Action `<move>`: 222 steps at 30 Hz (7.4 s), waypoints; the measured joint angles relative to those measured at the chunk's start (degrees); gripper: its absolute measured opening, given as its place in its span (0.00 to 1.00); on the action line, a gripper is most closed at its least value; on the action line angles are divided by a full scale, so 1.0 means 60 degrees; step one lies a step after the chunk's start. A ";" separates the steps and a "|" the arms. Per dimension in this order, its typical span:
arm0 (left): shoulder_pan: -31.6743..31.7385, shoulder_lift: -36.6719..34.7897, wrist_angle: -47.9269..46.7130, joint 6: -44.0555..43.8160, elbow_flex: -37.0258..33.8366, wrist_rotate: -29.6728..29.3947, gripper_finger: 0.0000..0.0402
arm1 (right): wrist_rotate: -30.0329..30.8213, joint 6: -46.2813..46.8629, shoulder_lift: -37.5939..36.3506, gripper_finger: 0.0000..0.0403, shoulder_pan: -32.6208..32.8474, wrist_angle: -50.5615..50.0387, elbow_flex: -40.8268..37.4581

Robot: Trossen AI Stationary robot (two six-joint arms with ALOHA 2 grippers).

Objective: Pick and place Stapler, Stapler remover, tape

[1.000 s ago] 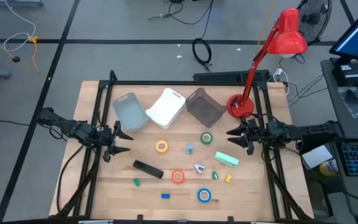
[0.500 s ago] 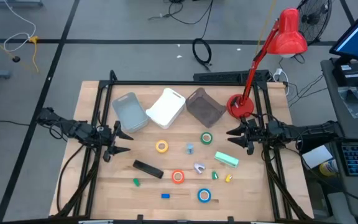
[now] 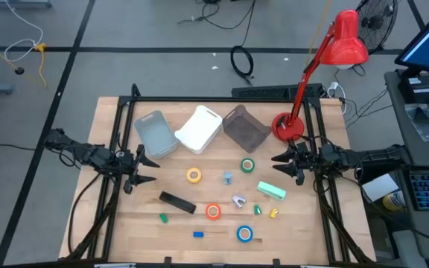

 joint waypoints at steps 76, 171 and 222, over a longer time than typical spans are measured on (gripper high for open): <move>-0.0002 0.0013 0.2641 -0.0015 -0.0003 -0.0068 0.60 | -0.0129 0.1929 0.4683 0.29 0.1377 -0.3821 0.6073; 0.0002 0.0013 0.1402 -0.0852 0.0000 -0.0533 0.60 | -0.1500 0.2790 1.0415 0.45 0.2040 -0.9512 0.8685; 0.0002 0.0012 0.1402 -0.0810 0.0000 -0.0534 0.60 | -0.2259 0.3604 1.0411 0.30 0.2058 -0.6859 0.6120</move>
